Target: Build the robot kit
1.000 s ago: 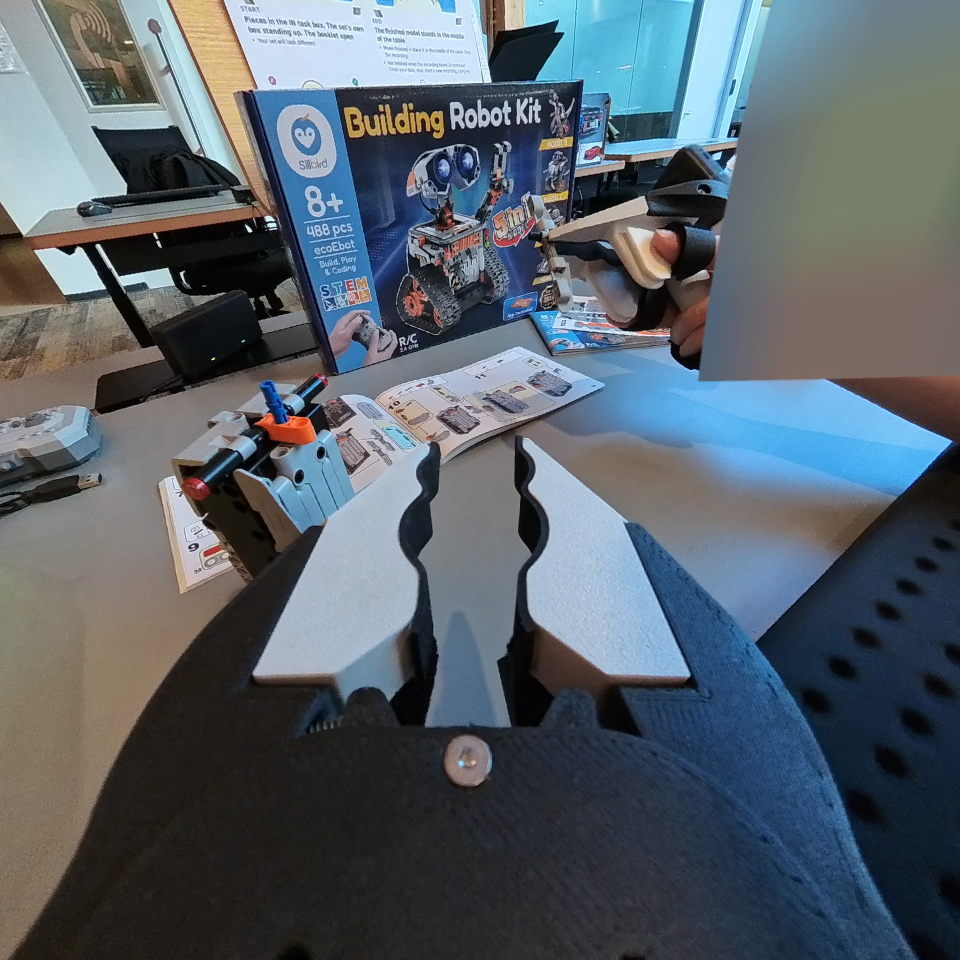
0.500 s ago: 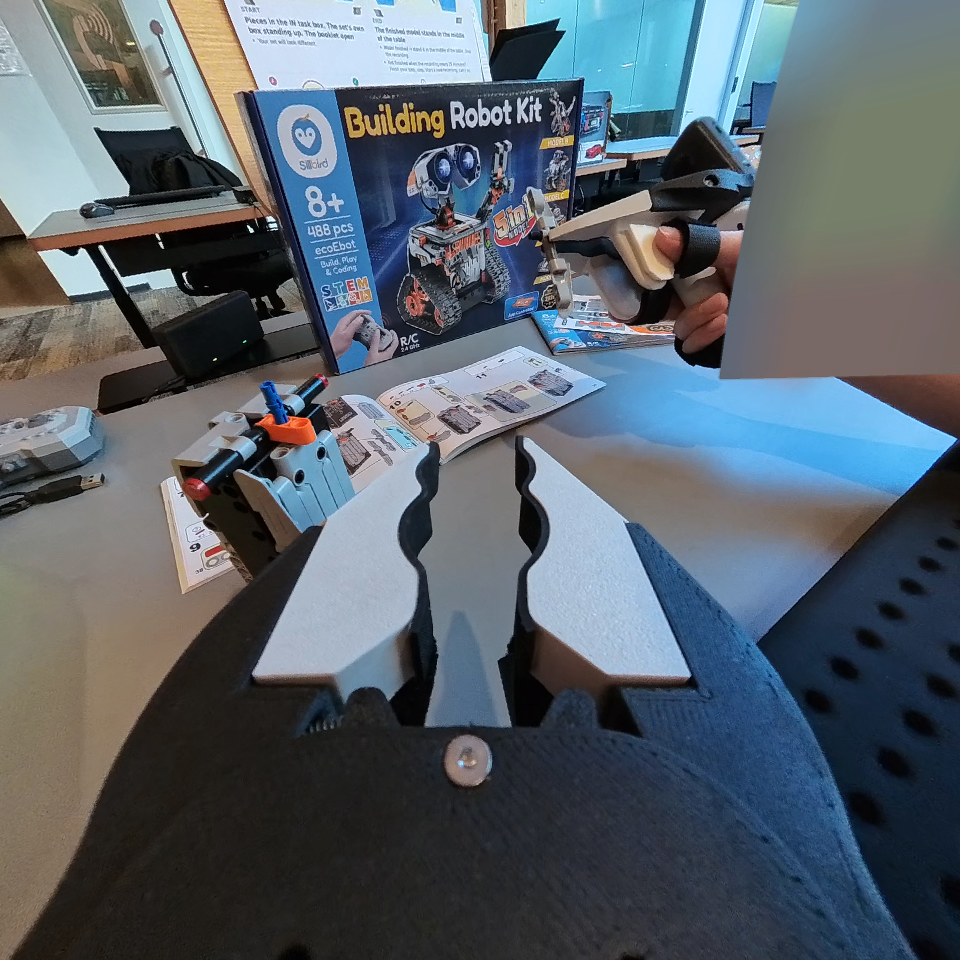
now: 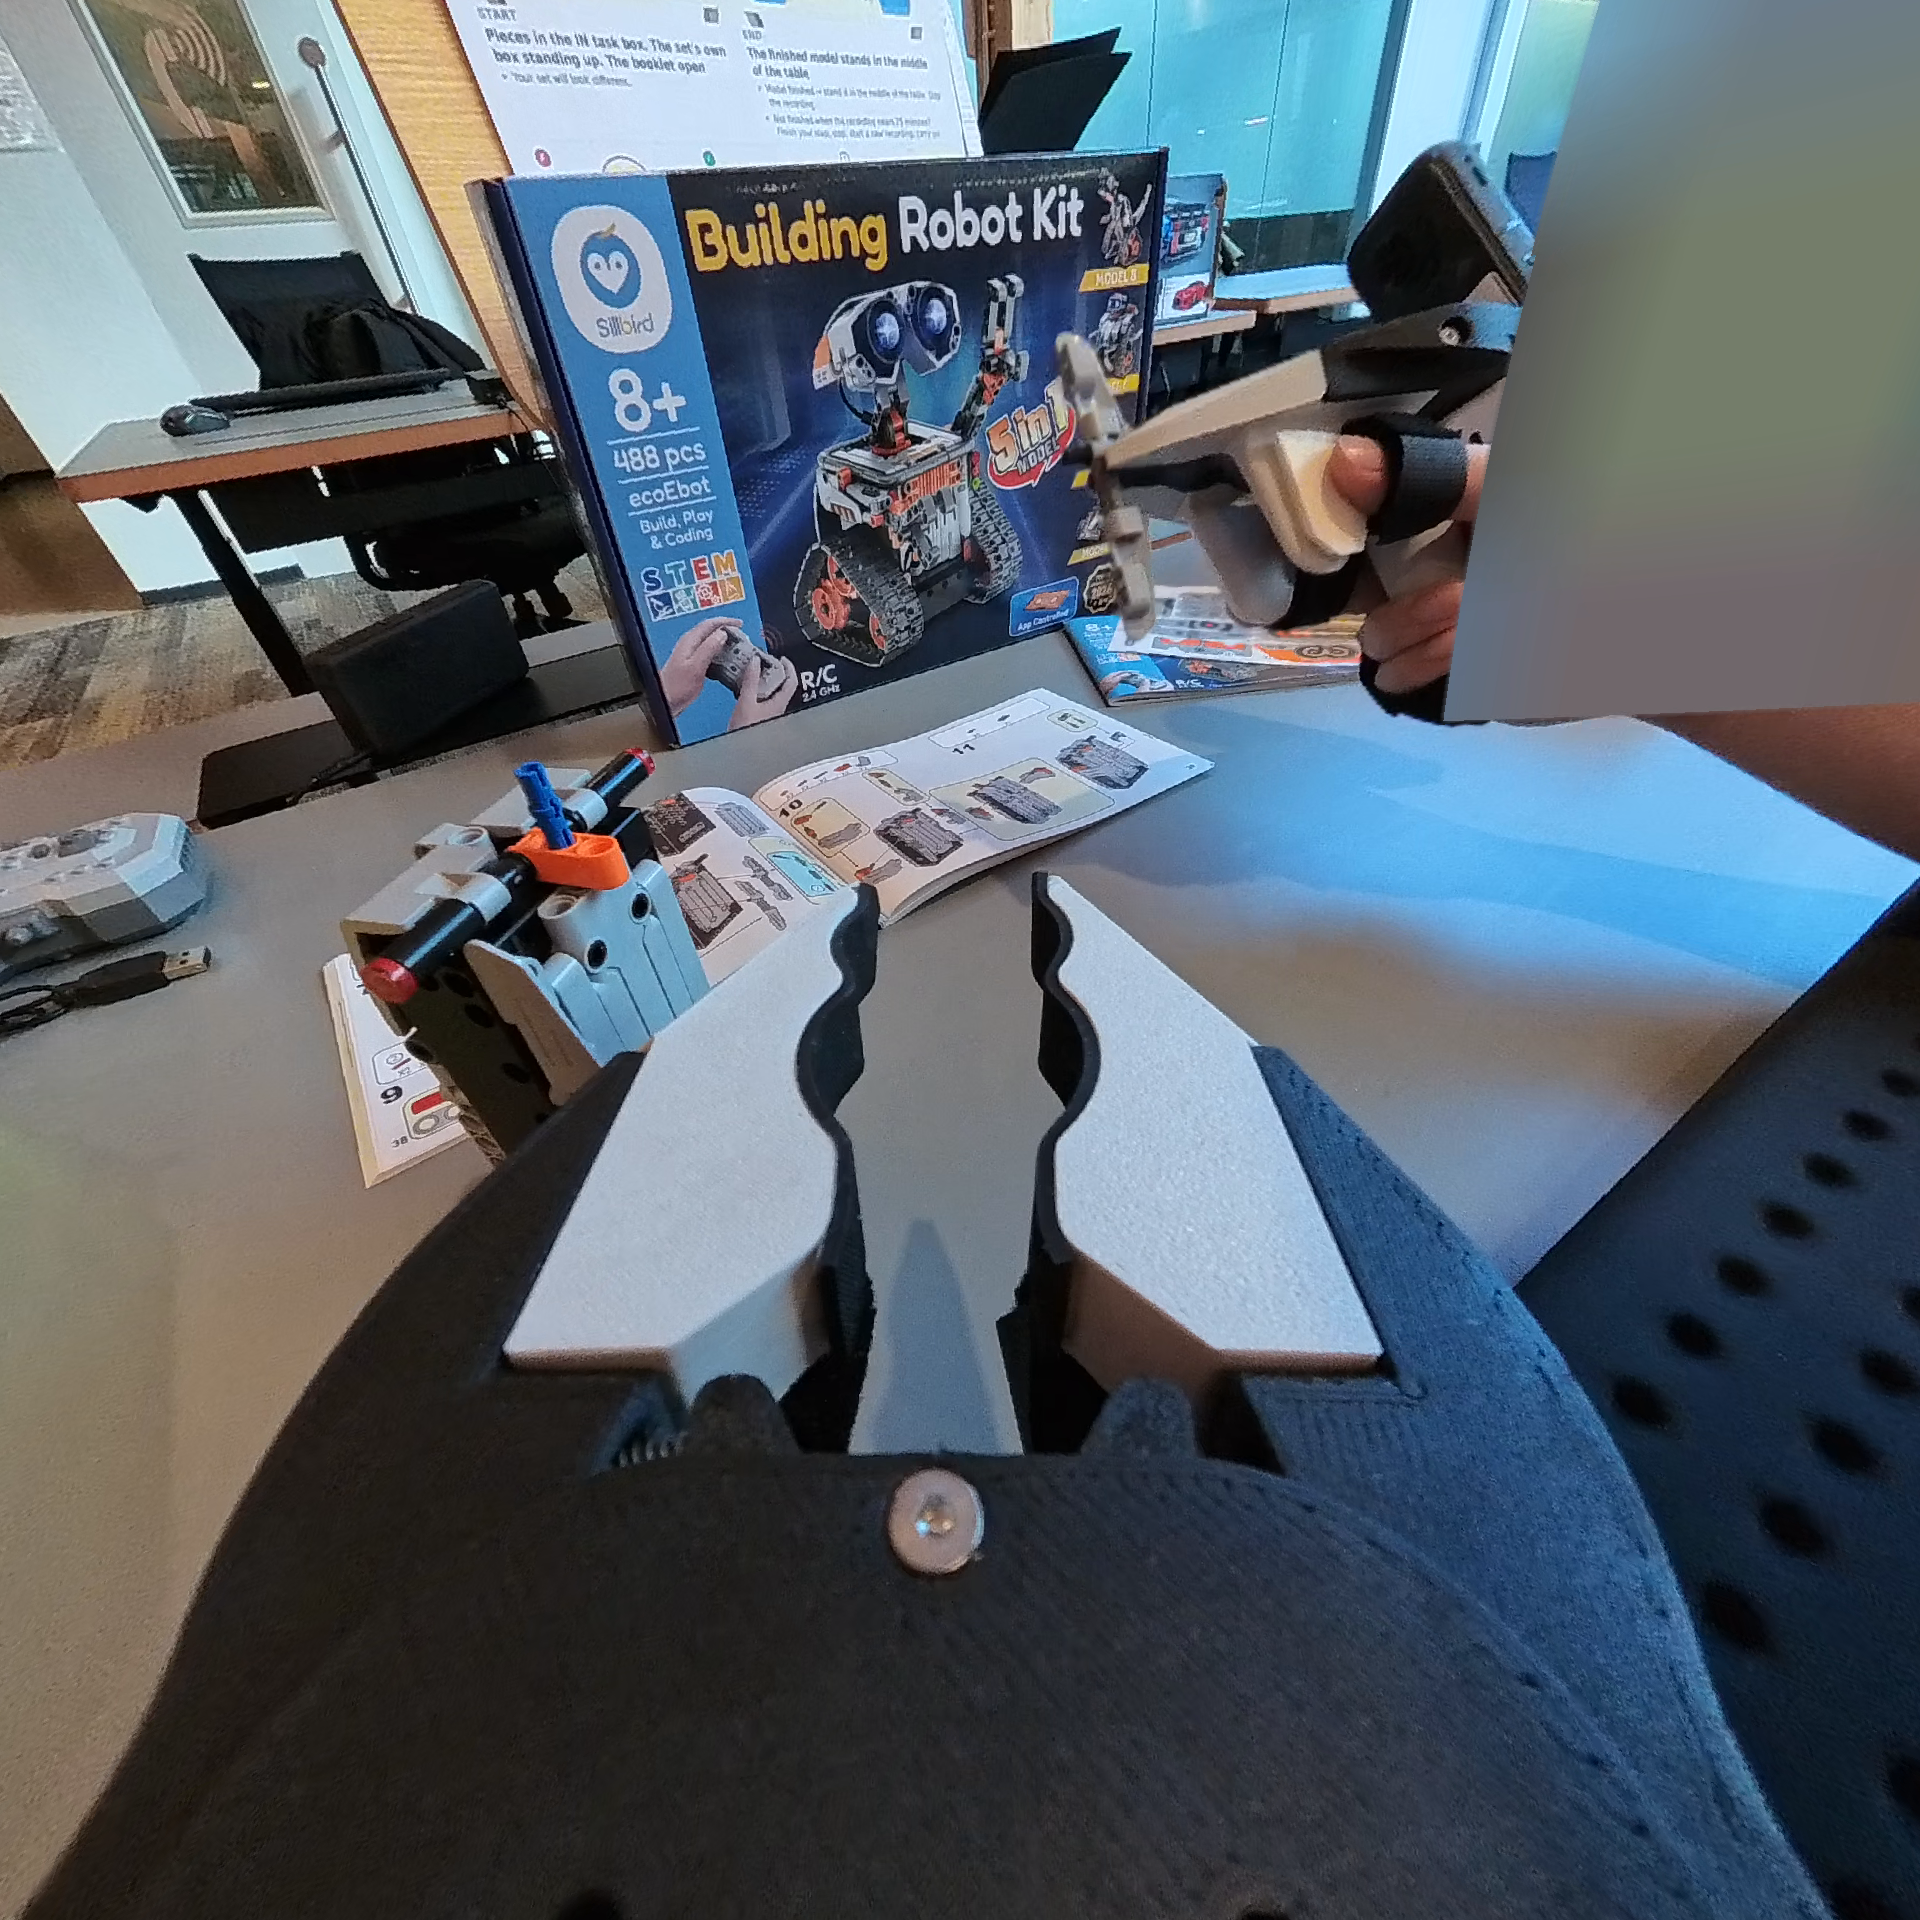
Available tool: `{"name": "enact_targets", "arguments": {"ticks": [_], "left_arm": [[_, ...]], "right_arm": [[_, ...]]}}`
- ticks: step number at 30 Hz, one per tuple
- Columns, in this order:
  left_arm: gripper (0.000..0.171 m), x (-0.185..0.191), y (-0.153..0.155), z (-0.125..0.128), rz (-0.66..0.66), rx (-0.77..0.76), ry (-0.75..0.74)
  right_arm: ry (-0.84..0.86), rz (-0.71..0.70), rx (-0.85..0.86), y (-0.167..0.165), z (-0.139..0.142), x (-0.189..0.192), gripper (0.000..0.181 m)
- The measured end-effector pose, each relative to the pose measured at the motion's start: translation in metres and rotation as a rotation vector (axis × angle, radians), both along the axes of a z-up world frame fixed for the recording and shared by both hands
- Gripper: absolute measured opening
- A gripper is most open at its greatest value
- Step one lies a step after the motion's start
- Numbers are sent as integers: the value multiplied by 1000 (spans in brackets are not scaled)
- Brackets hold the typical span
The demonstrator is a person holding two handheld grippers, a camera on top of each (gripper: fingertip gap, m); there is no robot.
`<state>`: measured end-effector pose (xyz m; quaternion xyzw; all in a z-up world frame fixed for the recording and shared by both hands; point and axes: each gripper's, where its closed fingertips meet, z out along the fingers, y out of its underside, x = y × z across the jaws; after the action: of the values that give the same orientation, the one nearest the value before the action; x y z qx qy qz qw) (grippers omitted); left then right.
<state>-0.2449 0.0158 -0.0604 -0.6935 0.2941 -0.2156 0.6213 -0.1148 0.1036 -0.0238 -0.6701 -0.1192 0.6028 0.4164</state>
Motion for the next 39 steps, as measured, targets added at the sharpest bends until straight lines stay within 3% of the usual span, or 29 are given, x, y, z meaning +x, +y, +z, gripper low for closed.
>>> {"name": "enact_targets", "arguments": {"ticks": [26,31,37,39], "left_arm": [[29,-2,0,3,9,14,-11],[29,-3,-1,4,16,30,-5],[29,-1,-1,2,19,37,20],[29,-1,-1,2,18,35,22]], "right_arm": [[-71,16,52,-7,-2,-6,6],[-121,-19,148,-8,5,-6,6],[-264,-171,470,-19,36,-8,5],[-290,-172,484,-22,35,-15,5]]}}
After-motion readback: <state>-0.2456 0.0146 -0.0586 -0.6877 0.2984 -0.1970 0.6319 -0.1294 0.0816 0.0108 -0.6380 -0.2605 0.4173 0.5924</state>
